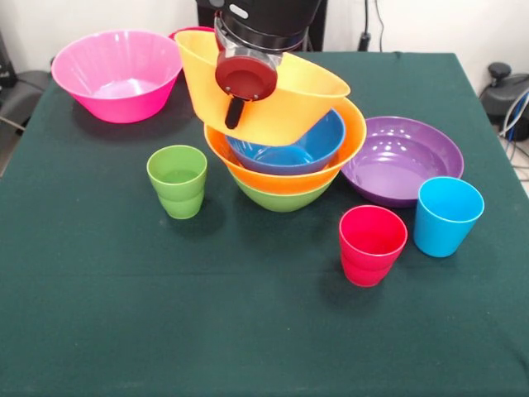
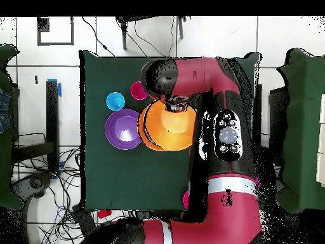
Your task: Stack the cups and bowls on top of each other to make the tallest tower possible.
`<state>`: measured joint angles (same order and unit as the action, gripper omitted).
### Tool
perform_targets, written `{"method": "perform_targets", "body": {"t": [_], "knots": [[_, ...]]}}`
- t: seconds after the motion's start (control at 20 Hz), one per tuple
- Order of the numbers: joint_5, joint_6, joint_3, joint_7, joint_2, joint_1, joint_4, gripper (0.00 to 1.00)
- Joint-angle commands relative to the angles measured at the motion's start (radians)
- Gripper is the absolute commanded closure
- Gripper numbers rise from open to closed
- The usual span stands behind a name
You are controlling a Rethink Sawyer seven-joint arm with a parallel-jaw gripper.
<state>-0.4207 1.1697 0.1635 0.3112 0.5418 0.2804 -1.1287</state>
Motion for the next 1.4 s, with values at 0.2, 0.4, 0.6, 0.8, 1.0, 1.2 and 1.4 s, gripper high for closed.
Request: {"method": "perform_targets", "body": {"t": [0.2,0.4,0.6,0.8,1.0,1.2,1.4], "knots": [[0.089,0.051,0.02,0.219,-0.065,0.02,-0.081,1.0],[0.114,0.028,0.015,0.21,-0.074,0.031,-0.101,1.0],[0.164,0.025,0.027,0.211,-0.079,0.048,-0.121,1.0],[0.185,0.015,0.022,0.214,-0.087,0.046,-0.126,1.0],[0.195,0.007,0.013,0.216,-0.103,0.039,-0.118,1.0],[0.22,-0.014,0.021,0.219,-0.119,0.04,-0.125,1.0],[0.225,-0.042,0.021,0.227,-0.136,0.032,-0.119,1.0]]}}
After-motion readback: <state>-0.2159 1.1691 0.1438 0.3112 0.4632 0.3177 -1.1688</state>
